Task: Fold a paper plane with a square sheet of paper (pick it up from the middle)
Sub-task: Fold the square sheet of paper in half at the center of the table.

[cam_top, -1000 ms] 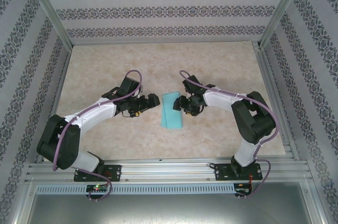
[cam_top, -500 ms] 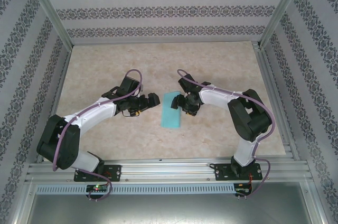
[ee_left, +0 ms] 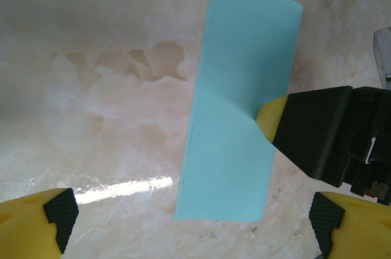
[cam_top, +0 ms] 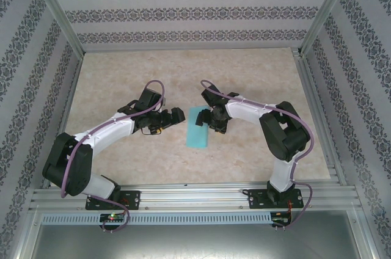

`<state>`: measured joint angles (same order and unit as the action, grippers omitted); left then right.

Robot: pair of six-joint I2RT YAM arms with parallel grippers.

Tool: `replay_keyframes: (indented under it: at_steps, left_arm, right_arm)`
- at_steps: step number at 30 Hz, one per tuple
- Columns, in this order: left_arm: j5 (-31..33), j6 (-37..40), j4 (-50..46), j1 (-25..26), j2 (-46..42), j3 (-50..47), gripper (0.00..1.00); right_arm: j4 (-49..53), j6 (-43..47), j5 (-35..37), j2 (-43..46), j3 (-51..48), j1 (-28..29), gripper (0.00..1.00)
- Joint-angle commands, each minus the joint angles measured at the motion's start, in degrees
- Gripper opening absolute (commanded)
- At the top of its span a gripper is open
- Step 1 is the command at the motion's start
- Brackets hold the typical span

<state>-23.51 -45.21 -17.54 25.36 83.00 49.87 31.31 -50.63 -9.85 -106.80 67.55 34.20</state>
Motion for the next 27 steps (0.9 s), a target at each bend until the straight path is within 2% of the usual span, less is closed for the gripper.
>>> replay_keyframes:
  at_steps: [1, 22, 26, 27]
  left_arm:
    - [0.81, 1.27, -0.92, -0.38, 0.49, 1.19, 1.0]
    - [1.96, 0.83, -1.44, -0.36, 0.49, 0.64, 0.99]
    - [2.8, 0.51, -2.23, -0.4, 1.11, 0.93, 0.9]
    - [2.7, 0.44, -2.27, -0.34, 1.33, 1.14, 0.85]
  right_arm:
    - [0.55, 0.37, 1.94, -2.83, 0.78, 1.05, 0.79]
    - [2.69, 0.43, 2.86, -6.48, 2.06, 1.39, 0.79]
    - [3.38, 0.89, 3.33, -6.82, 2.15, 1.39, 0.79]
    - [3.49, 0.89, 3.52, -6.86, 2.15, 1.4, 0.79]
